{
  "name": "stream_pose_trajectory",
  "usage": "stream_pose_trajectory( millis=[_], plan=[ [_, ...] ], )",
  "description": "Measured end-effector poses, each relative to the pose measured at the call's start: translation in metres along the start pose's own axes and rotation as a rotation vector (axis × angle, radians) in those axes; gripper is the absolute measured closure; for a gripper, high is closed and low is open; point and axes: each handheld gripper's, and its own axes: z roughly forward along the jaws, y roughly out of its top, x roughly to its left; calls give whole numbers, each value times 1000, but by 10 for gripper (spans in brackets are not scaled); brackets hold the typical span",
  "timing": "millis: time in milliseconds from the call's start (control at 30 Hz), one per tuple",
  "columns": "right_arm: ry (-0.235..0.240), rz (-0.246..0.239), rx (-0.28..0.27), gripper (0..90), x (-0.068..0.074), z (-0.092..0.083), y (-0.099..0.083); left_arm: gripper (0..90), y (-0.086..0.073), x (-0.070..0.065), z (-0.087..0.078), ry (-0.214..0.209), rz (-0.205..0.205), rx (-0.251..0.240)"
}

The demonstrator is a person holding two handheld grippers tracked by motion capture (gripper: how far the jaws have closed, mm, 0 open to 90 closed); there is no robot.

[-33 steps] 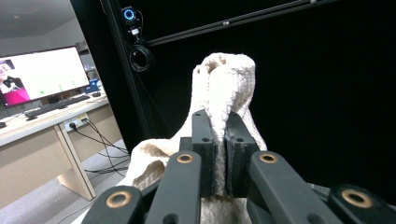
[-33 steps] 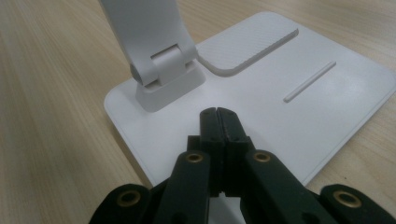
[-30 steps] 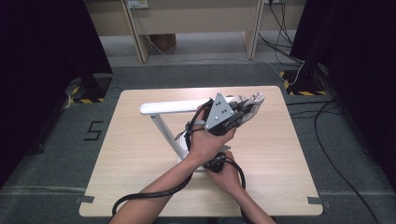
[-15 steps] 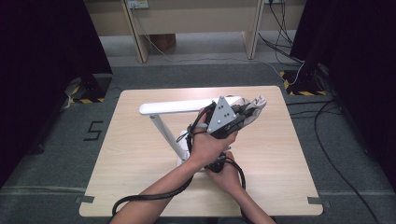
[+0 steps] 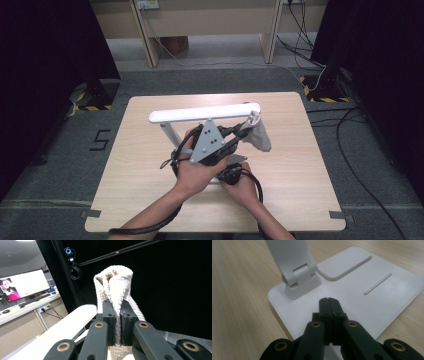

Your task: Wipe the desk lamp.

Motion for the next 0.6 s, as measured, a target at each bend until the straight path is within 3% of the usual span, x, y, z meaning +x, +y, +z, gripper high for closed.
stream_pose_trajectory(
  millis=[267, 600],
  plan=[
    [-2, 3, 1, 900, 1, 0, 0, 848, -14, 10, -51, 61, -9, 8],
    [-2, 1, 5, 900, 1, 0, 1, 848, -34, 26, -111, 172, -39, 27]
  ],
)
